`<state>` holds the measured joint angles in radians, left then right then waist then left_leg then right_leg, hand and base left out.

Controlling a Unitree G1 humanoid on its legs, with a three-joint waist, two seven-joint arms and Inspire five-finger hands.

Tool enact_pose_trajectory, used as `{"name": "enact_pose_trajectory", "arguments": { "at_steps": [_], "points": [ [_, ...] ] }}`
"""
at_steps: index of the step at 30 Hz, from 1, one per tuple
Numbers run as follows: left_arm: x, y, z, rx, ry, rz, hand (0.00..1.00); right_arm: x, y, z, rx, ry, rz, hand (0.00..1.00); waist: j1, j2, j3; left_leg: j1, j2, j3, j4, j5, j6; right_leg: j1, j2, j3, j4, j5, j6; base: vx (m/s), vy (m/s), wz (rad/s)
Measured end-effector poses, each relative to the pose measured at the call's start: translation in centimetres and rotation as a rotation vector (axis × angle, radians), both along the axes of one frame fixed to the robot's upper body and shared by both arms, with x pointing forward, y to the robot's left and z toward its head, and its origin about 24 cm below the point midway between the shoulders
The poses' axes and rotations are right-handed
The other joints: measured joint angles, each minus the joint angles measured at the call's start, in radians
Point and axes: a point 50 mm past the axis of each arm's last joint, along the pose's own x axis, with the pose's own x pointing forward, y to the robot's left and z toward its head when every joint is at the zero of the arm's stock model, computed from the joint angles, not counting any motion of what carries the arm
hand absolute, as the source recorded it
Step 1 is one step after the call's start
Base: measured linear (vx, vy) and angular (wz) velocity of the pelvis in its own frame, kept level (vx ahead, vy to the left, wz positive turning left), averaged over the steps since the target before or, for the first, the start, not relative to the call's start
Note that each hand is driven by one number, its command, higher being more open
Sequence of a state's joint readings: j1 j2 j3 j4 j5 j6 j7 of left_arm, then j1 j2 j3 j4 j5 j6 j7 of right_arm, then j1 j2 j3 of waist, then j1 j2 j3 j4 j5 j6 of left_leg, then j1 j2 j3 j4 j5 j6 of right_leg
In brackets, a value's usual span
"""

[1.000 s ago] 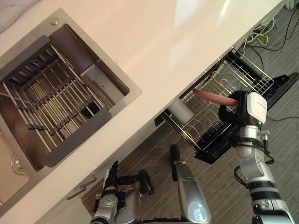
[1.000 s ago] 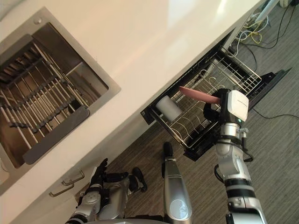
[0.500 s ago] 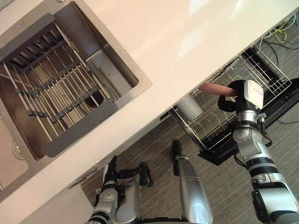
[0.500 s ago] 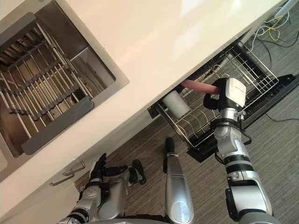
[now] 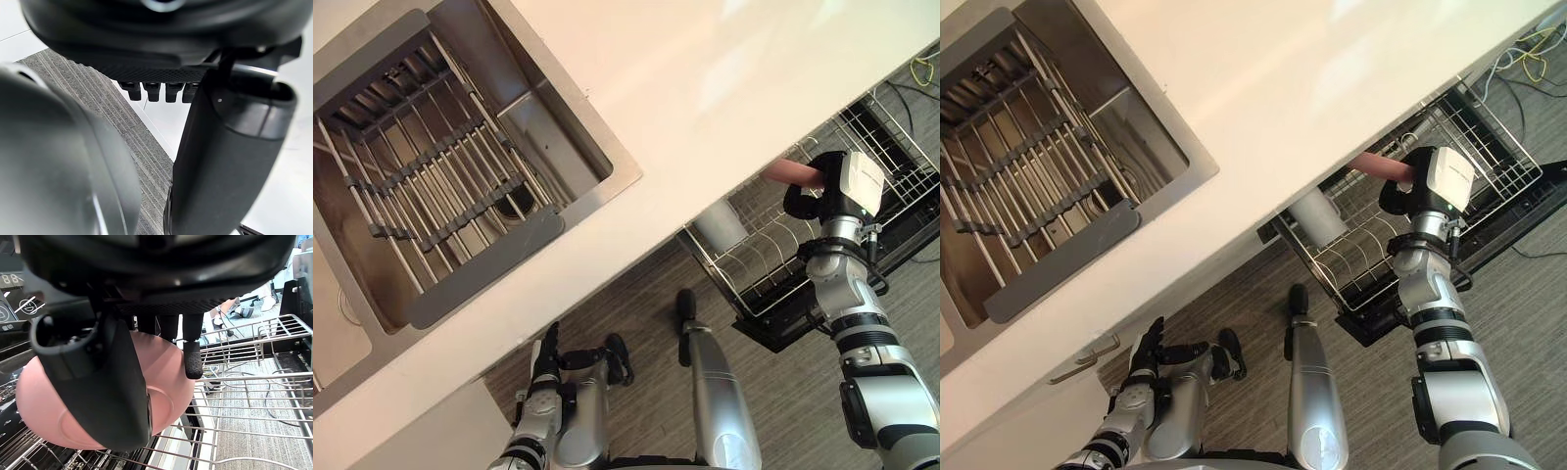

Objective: Walk over to the sink, pick up the cup, carry it to the dishwasher, place the cup inside the dishwasher, then close the dishwasher door

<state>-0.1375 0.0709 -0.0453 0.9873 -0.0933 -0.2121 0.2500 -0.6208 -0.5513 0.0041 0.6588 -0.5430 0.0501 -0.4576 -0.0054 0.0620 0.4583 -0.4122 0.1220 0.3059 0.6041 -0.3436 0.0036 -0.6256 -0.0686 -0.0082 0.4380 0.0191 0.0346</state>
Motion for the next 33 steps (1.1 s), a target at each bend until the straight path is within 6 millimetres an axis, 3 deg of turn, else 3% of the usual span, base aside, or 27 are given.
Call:
{"name": "enact_pose_trajectory", "arguments": {
  "at_steps": [4,5,19,25,33],
  "points": [
    [0.1,-0.1,0.1,-0.006,-0.012,0.022,1.0,0.1,-0.1,0.0,0.004,0.008,-0.015,0.0,0.011,0.0,0.0,-0.001,0.0,0.0,-0.004,0.001,-0.002,-0.003,-0.002,-0.005,0.004,-0.002,-0.002,0.03,-0.007,0.0],
    [0.2,-0.1,0.2,-0.012,-0.016,0.027,1.0,0.1,-0.2,0.0,0.006,0.01,-0.019,1.0,0.012,0.0,0.0,-0.001,0.0,0.0,-0.005,0.002,-0.002,-0.004,-0.003,-0.007,0.005,-0.003,-0.003,0.03,-0.013,0.02],
    [1.1,-1.7,0.8,-0.077,-0.062,0.067,1.0,0.9,-0.4,-0.7,0.129,0.044,-0.077,1.0,0.014,0.0,0.0,-0.016,0.0,-0.012,0.003,0.005,-0.005,-0.022,-0.022,-0.046,0.044,-0.026,-0.014,0.02,-0.013,0.05],
    [1.4,-2.7,0.9,-0.112,-0.067,0.077,1.0,0.8,0.4,-1.2,0.195,0.026,-0.057,1.0,0.013,0.0,0.0,-0.013,0.003,-0.012,0.015,0.005,-0.007,-0.021,-0.022,-0.048,0.06,-0.036,-0.018,0.0,0.0,0.0],
    [1.1,-2.4,0.5,-0.101,-0.03,0.078,1.0,-2.0,3.5,-5.9,0.29,0.083,0.03,1.0,0.012,-0.011,0.0,0.045,0.013,-0.016,0.006,0.004,-0.014,0.033,-0.018,-0.062,0.067,-0.048,-0.026,0.0,-0.019,0.02]
  ]
}}
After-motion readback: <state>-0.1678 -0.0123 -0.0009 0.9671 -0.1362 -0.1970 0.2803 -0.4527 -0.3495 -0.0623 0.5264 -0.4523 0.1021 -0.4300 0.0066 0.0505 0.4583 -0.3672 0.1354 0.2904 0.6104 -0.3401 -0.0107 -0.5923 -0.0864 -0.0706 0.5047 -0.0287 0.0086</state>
